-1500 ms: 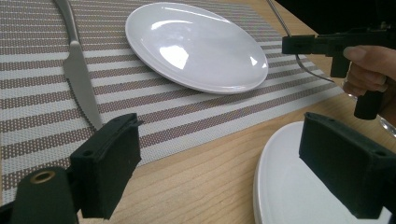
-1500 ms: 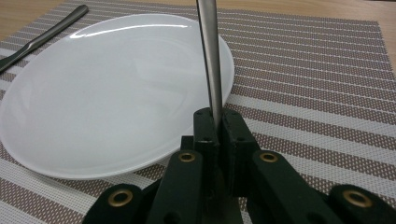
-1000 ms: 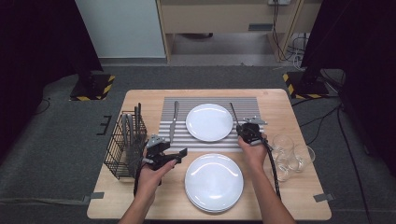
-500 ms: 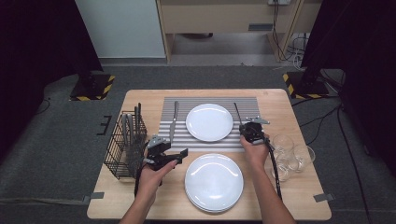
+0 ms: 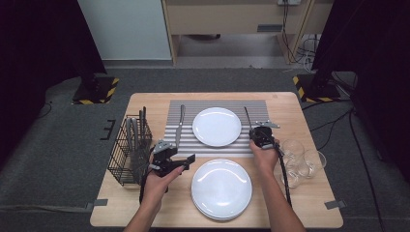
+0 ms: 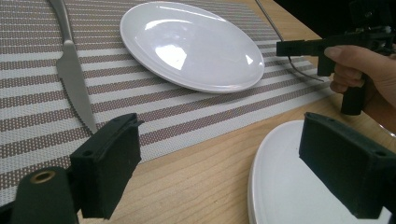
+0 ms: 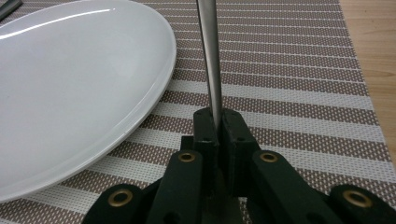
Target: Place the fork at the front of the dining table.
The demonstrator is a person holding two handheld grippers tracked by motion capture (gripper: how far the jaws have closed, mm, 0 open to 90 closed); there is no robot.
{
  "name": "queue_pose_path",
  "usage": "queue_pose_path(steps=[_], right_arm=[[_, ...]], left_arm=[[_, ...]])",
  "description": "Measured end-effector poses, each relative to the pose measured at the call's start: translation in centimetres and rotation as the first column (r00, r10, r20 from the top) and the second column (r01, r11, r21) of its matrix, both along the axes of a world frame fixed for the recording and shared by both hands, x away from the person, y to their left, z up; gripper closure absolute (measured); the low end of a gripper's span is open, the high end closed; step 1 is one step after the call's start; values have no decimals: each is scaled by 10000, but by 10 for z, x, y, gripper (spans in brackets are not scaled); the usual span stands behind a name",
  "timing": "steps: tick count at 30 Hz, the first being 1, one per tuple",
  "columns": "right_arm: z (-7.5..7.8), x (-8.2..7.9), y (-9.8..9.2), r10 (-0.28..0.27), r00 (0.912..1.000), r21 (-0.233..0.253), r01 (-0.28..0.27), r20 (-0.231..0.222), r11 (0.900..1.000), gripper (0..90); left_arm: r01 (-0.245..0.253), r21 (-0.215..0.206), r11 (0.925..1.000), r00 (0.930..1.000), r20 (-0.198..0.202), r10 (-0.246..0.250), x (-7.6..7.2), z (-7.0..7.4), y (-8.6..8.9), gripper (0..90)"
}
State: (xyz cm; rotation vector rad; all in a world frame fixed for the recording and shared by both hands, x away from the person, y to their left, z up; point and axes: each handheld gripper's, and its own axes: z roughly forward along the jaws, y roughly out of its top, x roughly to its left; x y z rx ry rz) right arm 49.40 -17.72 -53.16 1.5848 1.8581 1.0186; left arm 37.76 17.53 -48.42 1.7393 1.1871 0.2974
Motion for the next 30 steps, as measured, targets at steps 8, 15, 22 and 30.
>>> queue_pose_path(steps=[8,15,22,30], right_arm=[[-3,2,-1,-199,9997,-28,199,-135,9998,859],[-3,3,-3,-318,9992,-106,316,-234,9994,859],[-4,3,-3,-376,9987,-145,371,-337,9992,858],[-4,4,-4,-521,9978,-85,518,-406,9986,856]], left_arm=[[32,-5,10000,10000,-11,-32,0,0,-1,122],[65,-11,10000,10000,12,-65,-1,1,-2,122],[63,-18,10000,10000,13,-63,-1,1,-1,122],[118,10,9999,9999,-11,-118,-1,0,-3,122]])
